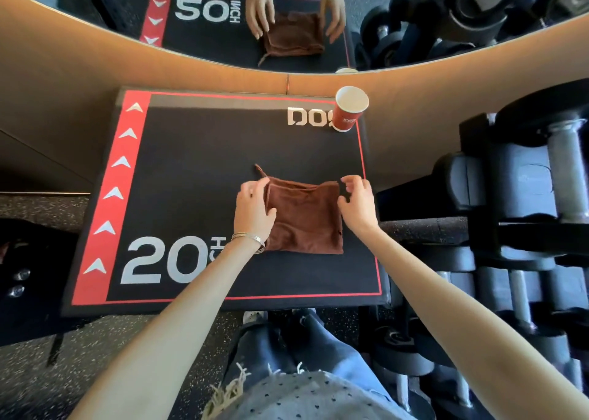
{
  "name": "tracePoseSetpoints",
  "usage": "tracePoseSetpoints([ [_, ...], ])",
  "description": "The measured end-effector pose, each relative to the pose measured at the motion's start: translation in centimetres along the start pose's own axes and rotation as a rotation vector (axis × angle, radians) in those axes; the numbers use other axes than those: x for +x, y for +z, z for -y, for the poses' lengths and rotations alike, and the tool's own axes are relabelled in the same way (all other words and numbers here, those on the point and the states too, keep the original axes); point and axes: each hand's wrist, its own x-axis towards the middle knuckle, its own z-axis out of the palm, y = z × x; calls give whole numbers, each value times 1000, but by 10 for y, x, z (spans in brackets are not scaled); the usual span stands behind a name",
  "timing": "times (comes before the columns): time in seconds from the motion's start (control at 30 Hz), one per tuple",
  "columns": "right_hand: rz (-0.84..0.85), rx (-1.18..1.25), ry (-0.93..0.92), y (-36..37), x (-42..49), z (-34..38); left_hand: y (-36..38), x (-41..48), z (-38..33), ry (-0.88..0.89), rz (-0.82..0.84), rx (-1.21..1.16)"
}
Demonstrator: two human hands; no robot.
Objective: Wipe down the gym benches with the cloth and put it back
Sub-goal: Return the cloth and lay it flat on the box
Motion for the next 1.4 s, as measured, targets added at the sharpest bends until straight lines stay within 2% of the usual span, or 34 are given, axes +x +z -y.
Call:
tracePoseSetpoints([
  [0.1,101,-200,-281,6,-15,-4,8,-9,3,319,150,185],
  [0.17,261,-381,-363,12,-25,-9,15,-14,5,395,304,344],
  [0.27,351,-597,-364,14,-30,-18,16,-10,10,366,400,610],
  [0.33,324,-628,-335,14,-30,-17,9,0,13,268,463,710],
  [0.4,279,-637,-290,16,-32,-13,3,6,9,253,469,766],
  [0.5,277,-600,-308,22,-37,-5,9,-2,-2,400,349,699],
  [0.53,326,-586,-323,25,-38,-2,14,-7,-4,409,375,649],
  [0.6,428,-607,-295,28,-39,0,23,-15,-3,349,496,621],
  [0.67,485,-664,-248,28,-36,-1,28,-16,-1,301,547,671],
  [0.83,523,-740,-282,31,-19,-3,30,2,0,290,572,684],
  [1.4,599,-809,-313,38,126,46,25,142,-19,213,573,684],
])
